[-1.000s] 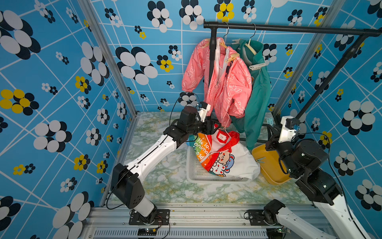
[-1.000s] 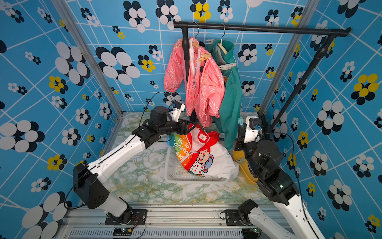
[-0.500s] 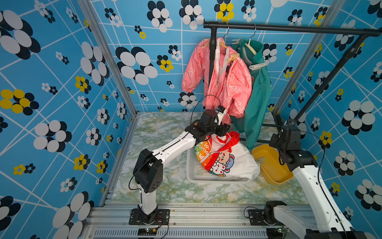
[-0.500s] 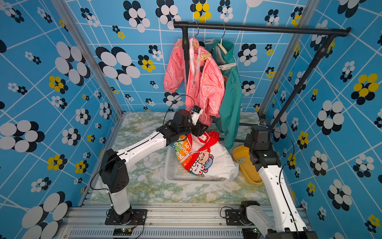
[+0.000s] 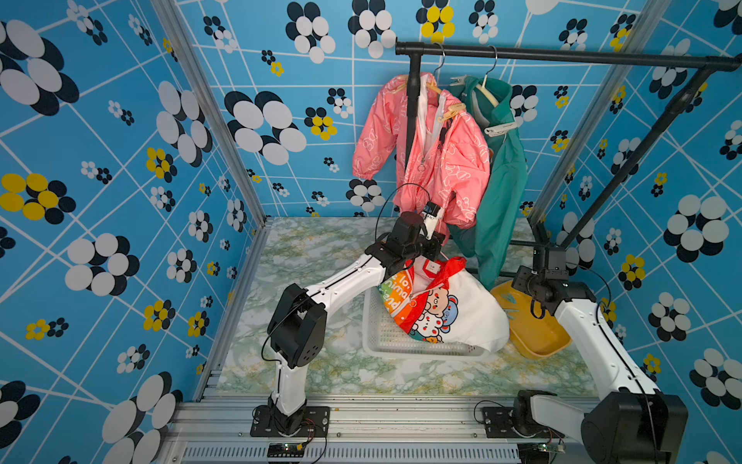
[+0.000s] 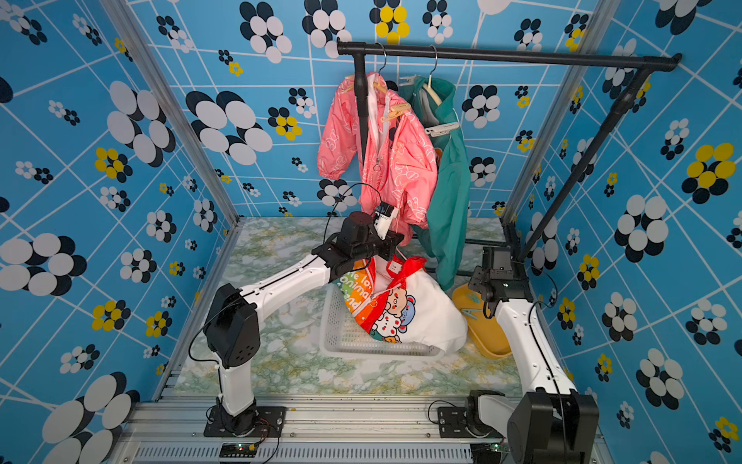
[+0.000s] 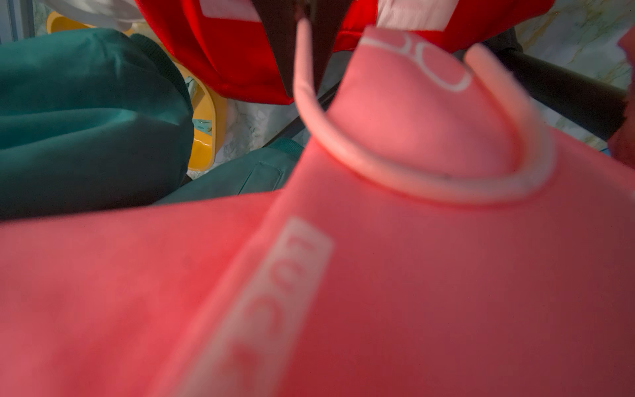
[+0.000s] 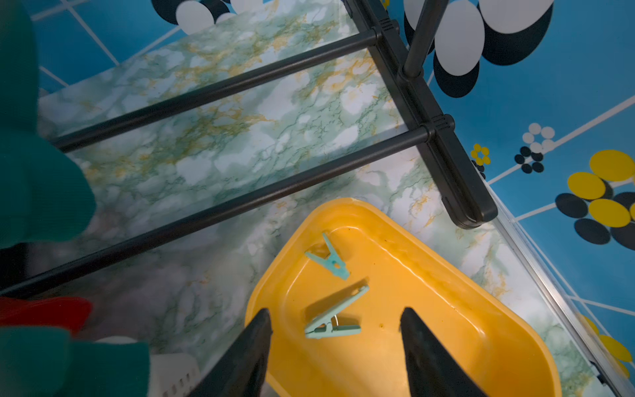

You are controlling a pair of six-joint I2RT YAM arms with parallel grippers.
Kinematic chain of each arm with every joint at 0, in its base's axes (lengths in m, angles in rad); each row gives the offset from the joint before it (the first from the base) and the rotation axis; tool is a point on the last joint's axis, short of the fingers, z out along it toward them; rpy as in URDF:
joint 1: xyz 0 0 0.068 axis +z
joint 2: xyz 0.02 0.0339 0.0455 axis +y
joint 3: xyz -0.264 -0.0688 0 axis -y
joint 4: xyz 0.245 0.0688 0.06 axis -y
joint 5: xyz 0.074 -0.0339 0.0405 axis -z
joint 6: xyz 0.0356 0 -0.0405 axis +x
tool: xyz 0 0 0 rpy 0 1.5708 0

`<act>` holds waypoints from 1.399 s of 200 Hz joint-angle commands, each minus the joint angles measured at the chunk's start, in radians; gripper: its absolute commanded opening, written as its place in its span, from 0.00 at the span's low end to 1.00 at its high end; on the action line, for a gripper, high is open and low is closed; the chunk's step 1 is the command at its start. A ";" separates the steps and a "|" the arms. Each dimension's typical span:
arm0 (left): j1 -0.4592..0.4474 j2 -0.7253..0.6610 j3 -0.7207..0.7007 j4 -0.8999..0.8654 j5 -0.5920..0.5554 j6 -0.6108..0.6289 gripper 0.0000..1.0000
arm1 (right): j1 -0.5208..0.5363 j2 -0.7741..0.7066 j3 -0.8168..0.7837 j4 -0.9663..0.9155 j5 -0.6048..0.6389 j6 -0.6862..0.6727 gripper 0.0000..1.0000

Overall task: Remove the clothespins securing jackets to the hanger
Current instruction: Remove the jacket from the hanger.

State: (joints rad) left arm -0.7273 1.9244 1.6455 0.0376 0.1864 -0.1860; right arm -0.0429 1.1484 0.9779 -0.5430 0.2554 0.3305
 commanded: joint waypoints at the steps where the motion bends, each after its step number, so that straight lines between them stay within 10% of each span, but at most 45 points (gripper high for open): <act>1: -0.004 -0.070 -0.035 -0.020 -0.001 0.013 0.00 | -0.007 -0.105 0.058 -0.006 -0.150 0.024 0.62; 36: -0.039 -0.183 -0.083 -0.107 -0.130 0.136 0.00 | 0.043 -0.270 0.096 0.050 -0.463 0.094 0.60; 104: -0.167 -0.365 -0.276 0.074 -0.499 0.402 0.00 | 0.436 -0.206 0.047 0.176 -0.574 0.248 0.72; 242: -0.234 -0.426 -0.448 0.352 -0.631 0.570 0.00 | 0.452 0.074 0.013 0.285 -0.593 0.494 0.79; 255: -0.233 -0.420 -0.445 0.360 -0.630 0.578 0.00 | 0.469 0.103 0.031 0.295 -0.604 0.475 0.71; 280: -0.234 -0.411 -0.432 0.381 -0.651 0.610 0.00 | 0.488 0.148 0.096 0.291 -0.600 0.423 0.05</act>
State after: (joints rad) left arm -0.9588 1.5364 1.1992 0.3302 -0.4198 0.3569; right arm 0.4248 1.2694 1.0023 -0.2737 -0.3161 0.7975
